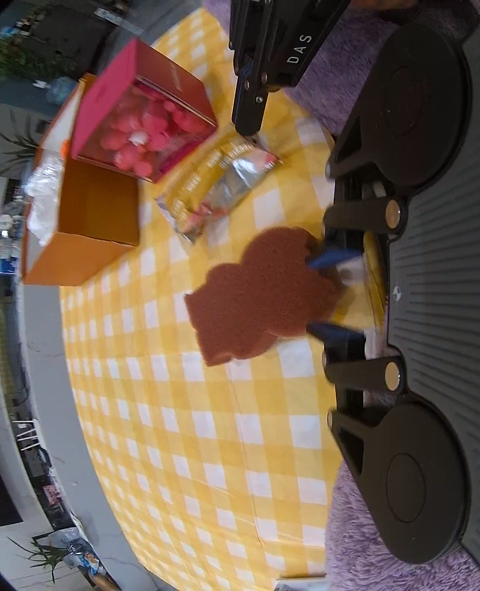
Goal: Organize soft objects
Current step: 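Lift the brown sponge with the left gripper while the right gripper approaches the yellow snack packet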
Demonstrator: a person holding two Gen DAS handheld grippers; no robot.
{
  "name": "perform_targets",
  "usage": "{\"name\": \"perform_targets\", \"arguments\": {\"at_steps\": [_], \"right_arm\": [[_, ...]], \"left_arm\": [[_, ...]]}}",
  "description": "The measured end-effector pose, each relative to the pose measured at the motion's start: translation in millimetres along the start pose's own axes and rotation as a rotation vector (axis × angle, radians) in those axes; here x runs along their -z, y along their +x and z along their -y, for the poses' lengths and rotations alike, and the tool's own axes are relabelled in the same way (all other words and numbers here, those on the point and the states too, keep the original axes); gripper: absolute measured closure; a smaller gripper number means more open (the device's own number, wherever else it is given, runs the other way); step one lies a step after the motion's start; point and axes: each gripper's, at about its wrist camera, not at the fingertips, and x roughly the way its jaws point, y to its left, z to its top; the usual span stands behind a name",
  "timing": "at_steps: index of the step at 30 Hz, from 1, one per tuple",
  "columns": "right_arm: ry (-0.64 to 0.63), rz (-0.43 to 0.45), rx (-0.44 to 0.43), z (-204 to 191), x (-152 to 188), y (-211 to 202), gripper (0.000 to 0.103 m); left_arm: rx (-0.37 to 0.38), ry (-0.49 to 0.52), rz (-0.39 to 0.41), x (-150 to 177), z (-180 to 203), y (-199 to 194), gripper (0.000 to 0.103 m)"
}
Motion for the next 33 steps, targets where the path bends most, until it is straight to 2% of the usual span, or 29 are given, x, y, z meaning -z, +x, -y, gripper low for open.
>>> {"name": "perform_targets", "arguments": {"at_steps": [1, 3, 4, 6, 10, 13, 14, 15, 17, 21, 23, 29, 33], "right_arm": [[0.01, 0.017, -0.006, 2.0, -1.6, -3.8, 0.091], [0.033, 0.06, -0.001, 5.5, -2.8, -9.0, 0.057], [0.039, 0.08, 0.014, 6.6, -2.9, -10.4, 0.053], [0.026, 0.092, 0.051, 7.7, -2.5, -7.9, 0.052], [-0.006, 0.087, 0.117, 9.8, 0.9, 4.7, 0.05], [0.021, 0.071, 0.103, 15.1, -0.9, 12.6, 0.048], [0.021, 0.076, 0.097, 15.6, -1.5, 14.4, 0.044], [0.017, 0.084, 0.087, 15.3, -2.6, 16.3, 0.036], [0.0, 0.095, 0.073, 12.9, -4.8, 21.2, 0.03], [-0.052, 0.075, 0.084, 5.3, -4.6, 35.4, 0.03], [-0.045, 0.055, 0.077, 6.8, -4.5, 41.9, 0.03], [-0.004, -0.013, 0.07, 11.2, -5.2, 57.6, 0.03], [0.011, -0.031, 0.066, 11.9, -4.3, 62.5, 0.026]], "left_arm": [[0.009, -0.006, 0.02, 0.9, -0.4, -2.1, 0.039], [0.022, -0.013, 0.062, -0.8, -1.4, -7.6, 0.029], [0.028, -0.016, 0.076, -1.8, -2.0, -8.8, 0.026], [0.031, -0.036, 0.112, -3.0, -1.6, -10.4, 0.019], [0.005, -0.11, 0.161, -8.2, -4.2, -8.7, 0.017], [0.003, -0.124, 0.174, -11.4, -3.1, -1.5, 0.017], [-0.005, -0.117, 0.167, -13.0, -1.1, 1.8, 0.016], [-0.016, -0.109, 0.157, -14.4, 0.8, 5.2, 0.016], [-0.039, -0.113, 0.135, -16.6, 2.6, 12.0, 0.016], [-0.002, -0.225, 0.124, -20.0, -5.7, 20.2, 0.015], [-0.007, -0.254, 0.117, -20.8, -7.7, 25.7, 0.015], [-0.027, -0.226, 0.104, -24.0, -3.2, 34.9, 0.012], [-0.018, -0.255, 0.126, -26.3, -4.6, 36.1, 0.012]]}}
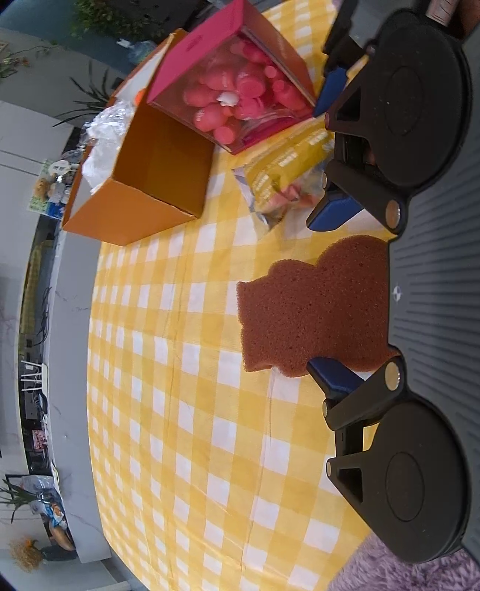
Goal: Organize soft objects
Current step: 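Lift the brown sponge with the left gripper while the right gripper approaches the yellow snack packet, then grasp the yellow snack packet with the right gripper and lift it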
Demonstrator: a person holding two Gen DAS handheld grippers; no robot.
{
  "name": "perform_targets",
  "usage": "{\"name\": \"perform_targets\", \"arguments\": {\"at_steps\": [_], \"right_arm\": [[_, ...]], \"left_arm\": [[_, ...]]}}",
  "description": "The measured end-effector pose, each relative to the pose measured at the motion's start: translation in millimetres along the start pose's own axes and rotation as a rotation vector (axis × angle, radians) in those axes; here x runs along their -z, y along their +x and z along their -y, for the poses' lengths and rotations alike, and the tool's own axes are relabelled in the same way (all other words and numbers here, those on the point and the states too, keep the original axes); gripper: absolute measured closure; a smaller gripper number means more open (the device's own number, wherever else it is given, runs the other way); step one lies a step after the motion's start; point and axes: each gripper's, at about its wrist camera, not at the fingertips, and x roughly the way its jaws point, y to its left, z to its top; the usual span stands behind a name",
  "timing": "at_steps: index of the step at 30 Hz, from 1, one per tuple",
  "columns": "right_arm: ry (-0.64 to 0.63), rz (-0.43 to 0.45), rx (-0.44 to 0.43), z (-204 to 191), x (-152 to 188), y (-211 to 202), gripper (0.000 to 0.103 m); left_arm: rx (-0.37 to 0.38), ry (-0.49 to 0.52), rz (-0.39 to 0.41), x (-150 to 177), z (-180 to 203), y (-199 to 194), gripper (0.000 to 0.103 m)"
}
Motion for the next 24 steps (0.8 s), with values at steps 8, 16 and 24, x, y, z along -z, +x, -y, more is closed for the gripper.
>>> {"name": "perform_targets", "arguments": {"at_steps": [8, 16, 24], "right_arm": [[0.016, 0.006, 0.01, 1.2, -0.6, -0.9, 0.026], [-0.01, 0.013, 0.015, -1.3, 1.9, -1.6, 0.037], [-0.069, 0.049, 0.013, -7.9, 4.2, -9.7, 0.053]], "left_arm": [[-0.023, -0.065, -0.099, -3.6, -6.4, 22.7, 0.012], [-0.018, -0.028, -0.073, 1.0, -4.1, 15.7, 0.021], [-0.002, 0.011, -0.048, 3.8, -0.1, 12.5, 0.024]]}}
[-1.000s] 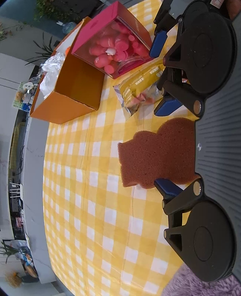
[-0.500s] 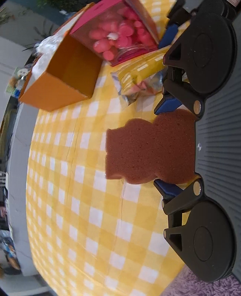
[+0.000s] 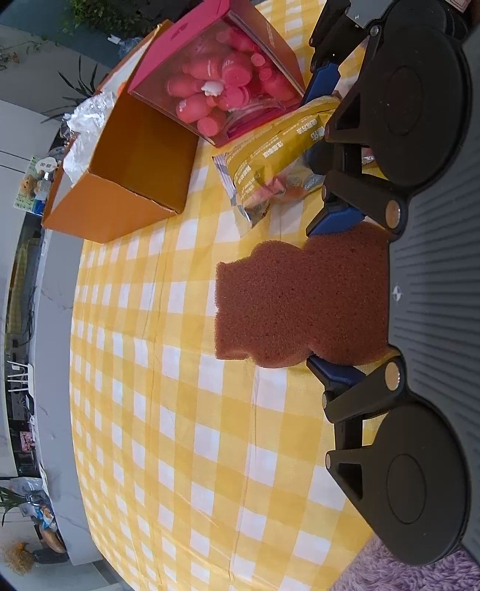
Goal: Organize soft objects
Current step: 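Grasp the yellow snack packet with the right gripper and lift it, then carry the sponge and snack packet over the orange box and open both grippers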
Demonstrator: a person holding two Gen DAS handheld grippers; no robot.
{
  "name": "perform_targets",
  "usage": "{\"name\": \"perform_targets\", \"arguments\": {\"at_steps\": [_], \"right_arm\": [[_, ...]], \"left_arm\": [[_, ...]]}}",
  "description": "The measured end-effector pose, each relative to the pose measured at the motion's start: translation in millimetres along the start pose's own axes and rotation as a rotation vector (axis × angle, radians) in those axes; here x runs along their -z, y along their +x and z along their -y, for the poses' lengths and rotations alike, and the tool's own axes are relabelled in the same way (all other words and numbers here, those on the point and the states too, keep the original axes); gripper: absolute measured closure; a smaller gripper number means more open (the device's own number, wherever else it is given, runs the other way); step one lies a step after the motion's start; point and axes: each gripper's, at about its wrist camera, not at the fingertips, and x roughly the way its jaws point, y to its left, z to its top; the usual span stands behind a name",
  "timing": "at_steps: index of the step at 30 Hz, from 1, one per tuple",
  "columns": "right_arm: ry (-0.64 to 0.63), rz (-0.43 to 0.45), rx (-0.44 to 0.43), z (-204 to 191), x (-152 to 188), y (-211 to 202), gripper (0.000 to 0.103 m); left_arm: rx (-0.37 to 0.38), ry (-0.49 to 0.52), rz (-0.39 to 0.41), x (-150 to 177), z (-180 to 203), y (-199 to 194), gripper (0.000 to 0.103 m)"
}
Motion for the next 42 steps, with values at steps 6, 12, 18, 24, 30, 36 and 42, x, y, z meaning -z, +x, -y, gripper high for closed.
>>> {"name": "perform_targets", "arguments": {"at_steps": [6, 12, 18, 24, 30, 36, 42], "right_arm": [[-0.059, 0.046, -0.016, -7.5, 2.6, -15.9, 0.058], [-0.011, 0.106, -0.021, 1.7, 1.4, -46.4, 0.058], [0.015, 0.213, -0.064, 10.2, -11.9, -91.5, 0.059], [0.046, 0.316, -0.045, 41.3, -52.2, -128.8, 0.058], [0.081, 0.347, 0.024, 85.2, -93.7, -142.8, 0.058], [0.046, 0.358, 0.092, 116.4, -135.0, -137.6, 0.058], [0.011, 0.315, 0.13, 144.1, -169.4, -110.9, 0.058]], "left_arm": [[0.03, 0.029, 0.073, 4.8, 3.2, -15.3, 0.024], [0.057, 0.01, 0.118, 9.9, 0.6, -40.7, 0.024], [0.08, -0.01, 0.156, -1.1, 1.5, -68.2, 0.025], [0.129, 0.043, 0.194, -37.5, 26.8, -95.6, 0.025], [0.179, 0.095, 0.23, -85.9, 65.8, -104.5, 0.025], [0.231, 0.14, 0.24, -125.2, 105.9, -88.2, 0.025], [0.284, 0.151, 0.214, -162.6, 128.3, -58.8, 0.025]]}}
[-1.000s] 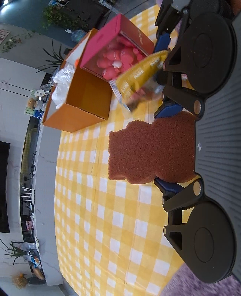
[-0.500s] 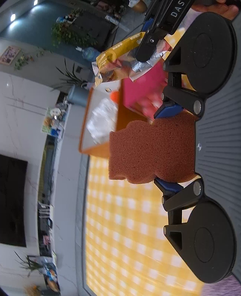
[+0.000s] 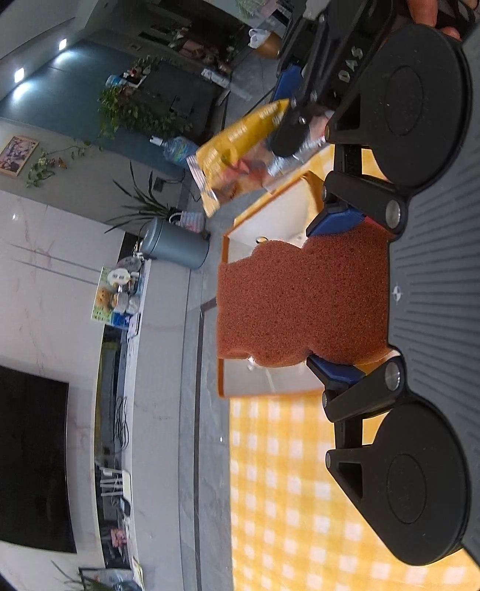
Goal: Organize soft objects
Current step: 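Carry the sponge and snack packet over the orange box and open both grippers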
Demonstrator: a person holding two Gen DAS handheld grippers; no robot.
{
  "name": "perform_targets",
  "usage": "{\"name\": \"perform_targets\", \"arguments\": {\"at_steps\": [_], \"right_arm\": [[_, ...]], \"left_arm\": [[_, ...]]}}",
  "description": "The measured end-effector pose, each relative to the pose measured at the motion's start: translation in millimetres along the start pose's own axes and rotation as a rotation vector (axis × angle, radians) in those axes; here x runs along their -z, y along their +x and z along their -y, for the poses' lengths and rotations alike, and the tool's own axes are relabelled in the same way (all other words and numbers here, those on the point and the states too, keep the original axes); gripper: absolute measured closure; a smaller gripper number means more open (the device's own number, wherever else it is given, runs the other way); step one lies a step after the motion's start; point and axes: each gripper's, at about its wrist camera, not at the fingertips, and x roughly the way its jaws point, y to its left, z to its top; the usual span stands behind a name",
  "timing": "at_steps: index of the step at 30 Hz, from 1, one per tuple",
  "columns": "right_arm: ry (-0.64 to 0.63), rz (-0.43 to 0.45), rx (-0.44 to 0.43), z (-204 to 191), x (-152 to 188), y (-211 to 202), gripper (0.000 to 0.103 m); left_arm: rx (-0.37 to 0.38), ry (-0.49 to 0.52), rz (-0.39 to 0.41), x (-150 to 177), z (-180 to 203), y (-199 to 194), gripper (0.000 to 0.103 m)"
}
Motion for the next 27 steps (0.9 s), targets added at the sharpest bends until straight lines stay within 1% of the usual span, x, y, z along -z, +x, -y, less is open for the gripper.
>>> {"name": "perform_targets", "arguments": {"at_steps": [3, 7, 11, 13, 16, 19, 23, 27], "right_arm": [[-0.029, -0.031, 0.018, 11.8, -8.1, 26.5, 0.058], [-0.008, -0.127, 0.028, 33.0, -14.1, 70.8, 0.058], [0.005, -0.202, 0.045, 46.7, -11.0, 111.8, 0.058], [0.029, -0.246, 0.042, 52.5, -8.1, 133.2, 0.058], [0.019, -0.293, 0.055, 52.6, -1.1, 159.0, 0.058], [-0.02, -0.317, 0.07, 49.2, 7.4, 176.5, 0.058], [-0.102, -0.333, 0.096, 40.3, 14.0, 196.8, 0.058], [-0.146, -0.361, 0.108, 37.8, 21.0, 213.4, 0.058]], "left_arm": [[0.012, 0.01, -0.018, -13.3, -4.1, 22.3, 0.025], [0.011, 0.01, -0.061, -23.2, -8.3, 55.9, 0.025], [0.041, 0.006, -0.117, -29.3, -6.1, 91.7, 0.025], [0.034, 0.016, -0.129, -30.6, -2.9, 107.1, 0.025], [0.04, 0.016, -0.135, -31.5, -1.9, 125.3, 0.025], [0.038, 0.011, -0.132, -29.0, -2.7, 134.9, 0.025], [0.004, 0.043, -0.105, -30.3, -0.2, 143.6, 0.025], [-0.013, 0.041, -0.111, -24.7, -2.5, 144.5, 0.023]]}}
